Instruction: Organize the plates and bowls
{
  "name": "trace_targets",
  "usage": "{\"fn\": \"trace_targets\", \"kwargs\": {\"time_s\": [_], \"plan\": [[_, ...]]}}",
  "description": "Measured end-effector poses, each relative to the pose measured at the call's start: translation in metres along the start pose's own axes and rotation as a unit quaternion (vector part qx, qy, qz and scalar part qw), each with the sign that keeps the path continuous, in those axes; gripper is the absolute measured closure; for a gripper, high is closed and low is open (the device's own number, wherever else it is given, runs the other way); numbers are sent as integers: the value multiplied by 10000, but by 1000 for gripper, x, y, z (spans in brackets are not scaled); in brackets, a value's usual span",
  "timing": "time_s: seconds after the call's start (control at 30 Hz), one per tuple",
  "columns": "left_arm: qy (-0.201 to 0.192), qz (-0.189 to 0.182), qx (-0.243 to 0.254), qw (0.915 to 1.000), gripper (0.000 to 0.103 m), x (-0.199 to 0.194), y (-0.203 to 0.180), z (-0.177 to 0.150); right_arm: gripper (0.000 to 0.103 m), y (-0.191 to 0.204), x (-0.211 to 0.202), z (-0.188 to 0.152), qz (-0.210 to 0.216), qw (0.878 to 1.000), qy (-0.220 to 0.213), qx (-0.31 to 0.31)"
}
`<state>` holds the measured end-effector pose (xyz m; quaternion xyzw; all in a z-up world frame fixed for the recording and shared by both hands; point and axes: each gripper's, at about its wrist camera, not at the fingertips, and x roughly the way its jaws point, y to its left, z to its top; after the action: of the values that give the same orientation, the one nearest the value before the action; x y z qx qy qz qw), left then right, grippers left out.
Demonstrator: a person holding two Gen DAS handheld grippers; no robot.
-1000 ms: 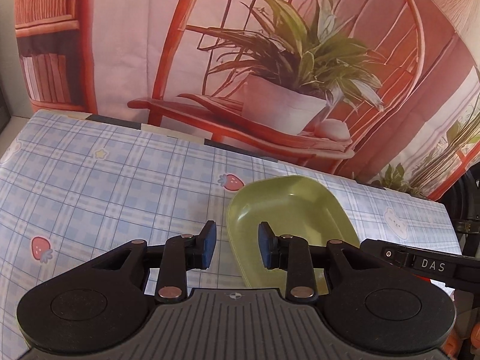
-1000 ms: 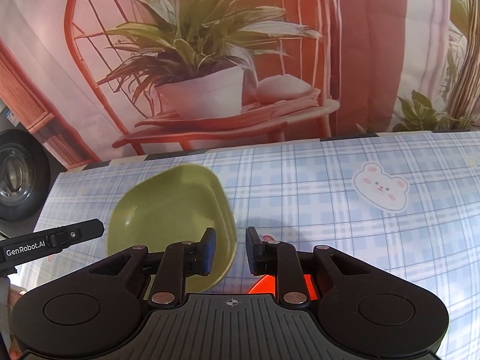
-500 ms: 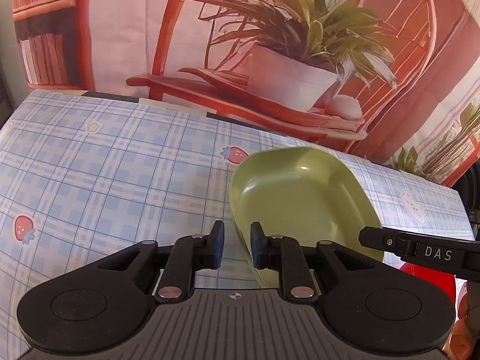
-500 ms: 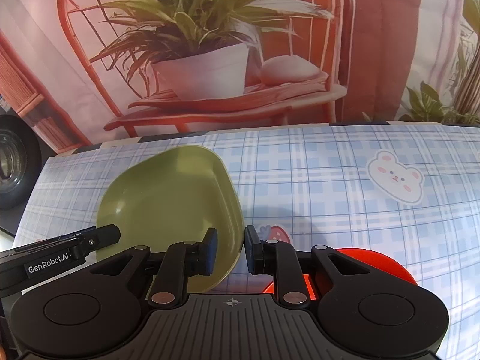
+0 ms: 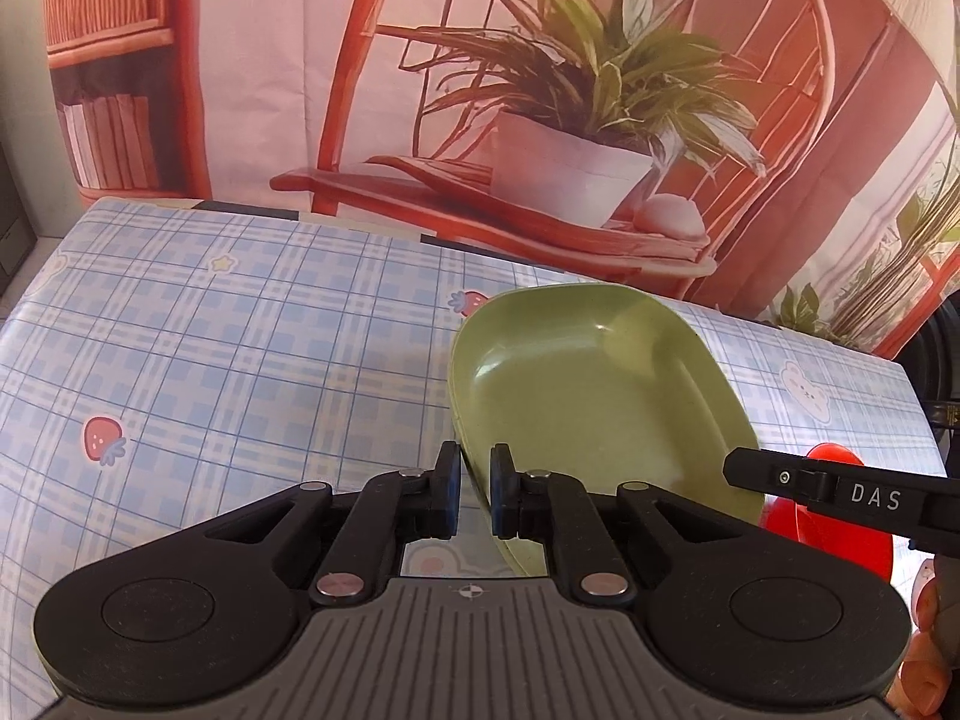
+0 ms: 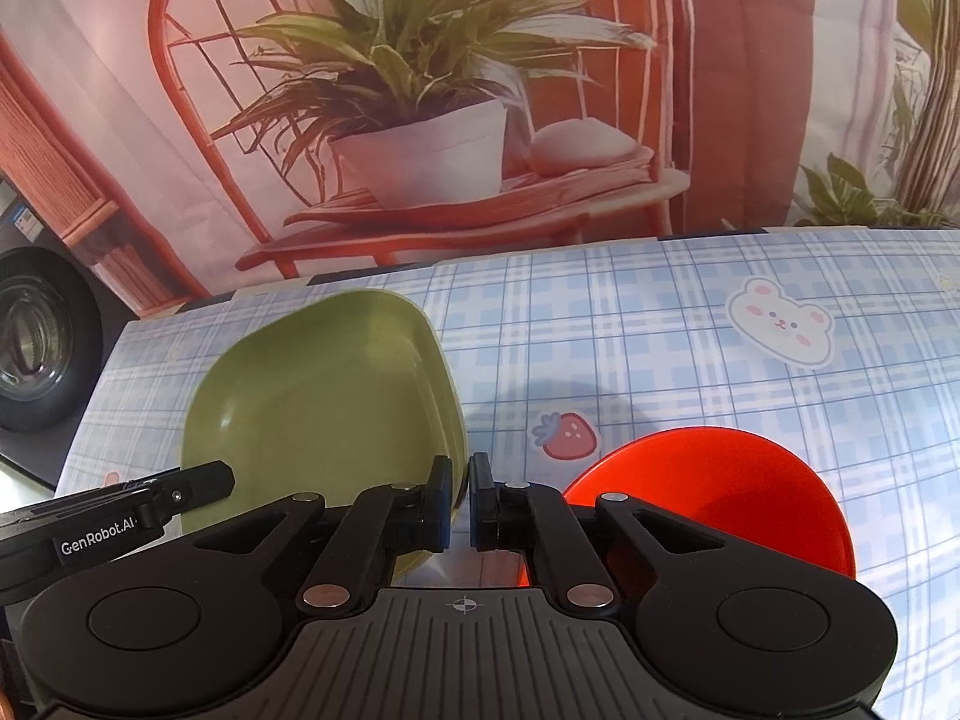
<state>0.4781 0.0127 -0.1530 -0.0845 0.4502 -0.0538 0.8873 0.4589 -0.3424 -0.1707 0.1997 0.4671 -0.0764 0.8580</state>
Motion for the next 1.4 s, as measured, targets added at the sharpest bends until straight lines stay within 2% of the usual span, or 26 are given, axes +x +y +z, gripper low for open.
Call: {"fn": "trace_targets", "kwargs": {"time_s": [0.3,0.5,0.73,0.97,1.4], "plan": [[-344,20,24,9994,91,-56,-8,-12,99,14,-48,-12,58,9989,-436,-171],[-499,-16,57,9987,91,-85,-15,-30,99,14,-79,-33,75,9982,-560,-194],[-446,-184,164,9987,89,-105,-24,-53,99,7,-107,-58,6,9974,-708,-120],[-212,-366,156,9990,88,-113,-27,-74,99,-7,-120,-81,-24,9972,-753,-22],[-34,-473,308,9984,88,-114,-47,-90,99,-41,-132,-119,25,9949,-891,470]]}}
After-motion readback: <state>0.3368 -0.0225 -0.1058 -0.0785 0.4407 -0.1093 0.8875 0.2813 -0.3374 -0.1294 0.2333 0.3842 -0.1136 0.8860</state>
